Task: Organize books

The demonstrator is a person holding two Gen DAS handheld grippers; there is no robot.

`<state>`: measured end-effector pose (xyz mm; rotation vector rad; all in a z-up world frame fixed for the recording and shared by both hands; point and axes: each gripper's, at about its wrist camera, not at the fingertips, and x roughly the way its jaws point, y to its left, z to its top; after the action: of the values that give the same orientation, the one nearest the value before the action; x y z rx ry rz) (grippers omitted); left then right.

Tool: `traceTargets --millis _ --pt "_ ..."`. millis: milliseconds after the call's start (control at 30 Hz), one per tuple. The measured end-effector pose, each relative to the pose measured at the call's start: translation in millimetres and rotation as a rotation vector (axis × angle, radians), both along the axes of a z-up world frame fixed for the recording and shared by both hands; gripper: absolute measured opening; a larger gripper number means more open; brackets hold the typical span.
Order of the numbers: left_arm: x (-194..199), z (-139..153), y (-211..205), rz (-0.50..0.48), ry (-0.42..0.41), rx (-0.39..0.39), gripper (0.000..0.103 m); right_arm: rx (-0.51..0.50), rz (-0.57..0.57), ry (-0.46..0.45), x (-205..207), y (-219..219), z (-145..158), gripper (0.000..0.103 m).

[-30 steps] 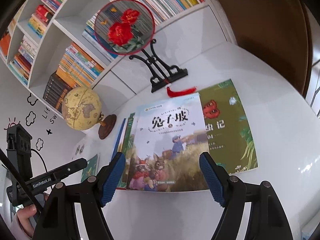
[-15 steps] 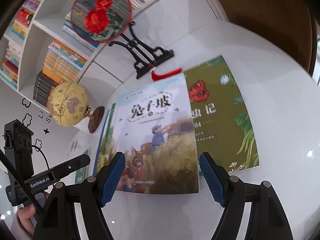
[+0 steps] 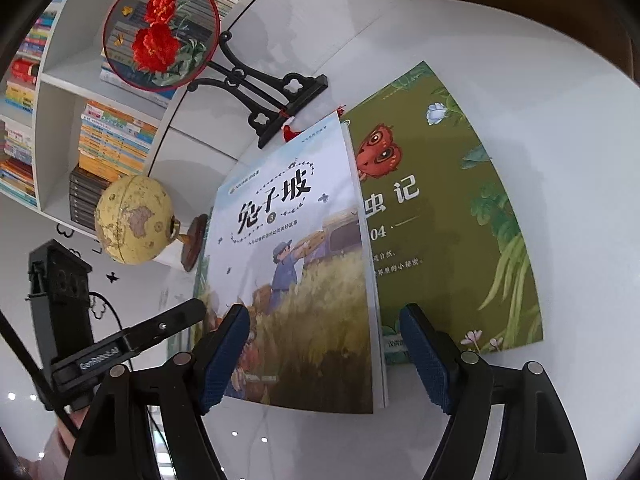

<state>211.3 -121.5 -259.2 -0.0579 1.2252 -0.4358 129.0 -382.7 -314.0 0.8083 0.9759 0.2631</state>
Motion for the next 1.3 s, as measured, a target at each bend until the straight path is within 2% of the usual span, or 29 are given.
traceTargets --millis 100,200,267,300,367,600,700,767,833,867,933,967,1000,1033,1067,1100,1133,1200,1233,1300 --pt "-1.8 -0.5 2.9 0.007 -0.013 -0.044 0.047 0.044 -0.002 -0.020 1.7 -1.2 -2.0 0.088" --pt "-6.0 -0.2 -3.5 -0.026 -0.047 -0.034 0.057 0.029 0.031 -0.043 6.2 3.3 -0.6 0.090" --pt "-7.9 -0.5 -9.8 -0.050 -0.061 -0.028 0.069 0.031 0.052 -0.054 9.6 6.0 -0.4 0.097" --pt "-8.6 -1.2 -13.2 -0.060 -0.068 -0.022 0.071 0.043 0.062 -0.059 11.2 7.1 -0.6 0.103" --pt "-11.3 -1.6 -18.6 -0.069 -0.079 -0.010 0.076 0.065 0.076 -0.061 16.3 9.3 -1.7 0.103" --pt "-14.1 -3.1 -29.0 -0.055 -0.091 0.036 0.079 0.084 0.117 -0.029 26.8 13.2 -2.9 0.103" --pt "-11.6 -1.3 -25.9 -0.019 -0.062 0.003 0.079 0.097 0.113 -0.005 29.5 12.2 -3.2 0.103" --pt "-9.8 2.7 -16.5 0.029 -0.042 -0.064 0.075 0.142 0.056 0.021 28.8 6.6 -5.5 0.101" --pt "-12.2 11.2 -6.9 0.065 -0.061 -0.149 0.074 0.176 0.016 0.028 24.4 -0.5 -8.4 0.093" --pt "-14.2 16.3 -5.7 0.062 -0.079 -0.166 0.072 0.204 0.007 0.026 21.5 -3.9 -11.3 0.091" --pt "-16.7 23.5 -10.8 0.034 -0.111 -0.165 0.071 0.265 -0.018 0.038 15.3 -10.2 -17.7 0.075" --pt "-18.4 27.7 -13.3 0.017 -0.128 -0.164 0.069 0.282 -0.027 0.045 12.6 -12.1 -19.4 0.071" --pt "-19.9 31.1 -15.5 0.004 -0.136 -0.169 0.067 0.302 -0.038 0.042 9.2 -14.9 -20.1 0.063" --pt "-19.6 32.2 -17.3 -0.001 -0.135 -0.171 0.063 0.328 -0.053 0.023 4.8 -18.4 -18.8 0.048" --pt "-19.8 31.5 -19.8 -0.009 -0.124 -0.172 0.053 0.376 -0.056 -0.009 1.2 -21.0 -16.9 0.036" --pt "-20.5 28.0 -23.5 -0.015 -0.111 -0.145 0.048 0.447 -0.049 -0.041 -0.7 -21.2 -15.1 0.019" --pt "-19.6 24.6 -25.8 -0.011 -0.115 -0.107 0.042 0.481 -0.038 -0.053 -0.1 -17.9 -12.0 0.019" --pt "-20.1 19.0 -25.0 0.004 -0.130 -0.045 0.035 0.428 -0.009 -0.058 2.4 -10.2 -3.8 0.019" --pt "-18.1 16.6 -20.0 0.020 -0.112 -0.060 0.031 0.374 0.008 -0.062 4.7 -7.0 1.3 0.019" --pt "-13.6 14.5 -10.3 0.049 -0.072 -0.121 0.029 0.317 0.009 -0.060 6.8 -6.8 6.9 0.019"
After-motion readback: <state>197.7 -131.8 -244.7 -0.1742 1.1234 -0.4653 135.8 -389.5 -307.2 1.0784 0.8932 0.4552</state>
